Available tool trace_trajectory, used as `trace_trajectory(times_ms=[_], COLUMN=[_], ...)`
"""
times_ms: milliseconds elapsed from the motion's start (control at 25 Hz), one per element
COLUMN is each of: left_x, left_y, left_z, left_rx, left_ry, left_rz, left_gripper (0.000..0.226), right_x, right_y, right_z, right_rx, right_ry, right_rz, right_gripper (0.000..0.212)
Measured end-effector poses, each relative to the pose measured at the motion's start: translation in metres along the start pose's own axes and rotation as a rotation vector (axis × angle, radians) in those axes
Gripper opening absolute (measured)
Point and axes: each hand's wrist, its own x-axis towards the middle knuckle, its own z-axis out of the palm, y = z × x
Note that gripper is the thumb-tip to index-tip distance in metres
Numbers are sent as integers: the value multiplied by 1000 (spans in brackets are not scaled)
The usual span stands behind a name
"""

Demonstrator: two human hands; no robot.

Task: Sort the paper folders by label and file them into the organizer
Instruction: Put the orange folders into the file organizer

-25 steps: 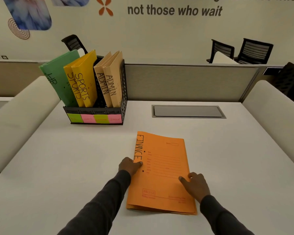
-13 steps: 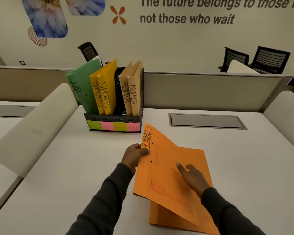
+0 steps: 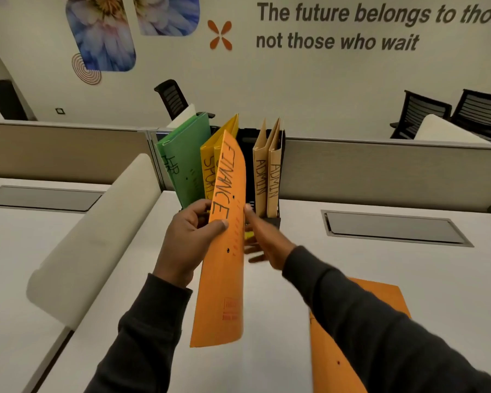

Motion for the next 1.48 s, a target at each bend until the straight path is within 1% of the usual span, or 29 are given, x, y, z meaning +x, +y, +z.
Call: trace_trajectory(times_ms=[80,160,240,320,400,560,720,840,880,920,960,1000,1040,1120,1200,1360,1480], left_x=[15,33,55,78,105,155,186,202,205,207,209,209,207,202,194,162,120], left_y=[6,6,2,-5,-16,-48,-80,-107,-115,-123,-130,-135,-139,-144,-145,-139,-139], left_z=[-6,-8,-7,-4,2,16,27,32,34,34,35,36,37,39,40,41,49], left_rx=[6,11,12,14,14,10,59,131,152,180,212,248,278,314,341,322,301], left_ry=[-32,-48,-51,-77,-95,-59,-59,-68,-69,-63,-47,-20,9,52,97,195,216], left_rz=[106,189,258,317,352,341,341,293,257,213,164,117,78,18,-18,-37,-74], left_gripper=[27,32,34,30,26,31,46,41,38,37,36,35,34,32,33,38,35], right_x=[11,16,20,25,33,53,71,83,86,89,92,94,95,93,83,46,9], right_y=[-50,-96,-135,-164,-186,-208,-211,-207,-205,-203,-200,-196,-193,-186,-177,-149,-101], right_z=[0,-7,-17,-29,-40,-55,-66,-71,-72,-71,-71,-70,-70,-66,-62,-68,-80], right_rx=[27,26,-1,-40,-71,-125,-138,-157,-196,-261,-346,-429,-507,-650,-719,-632,-597], right_ry=[18,75,138,165,187,241,243,267,291,322,363,398,423,461,475,505,536], right_rz=[-119,-230,-324,-397,-419,-391,-322,-318,-334,-358,-385,-406,-416,-436,-500,-627,-639], right_gripper=[82,77,74,76,82,91,93,88,84,75,62,55,56,66,67,60,58])
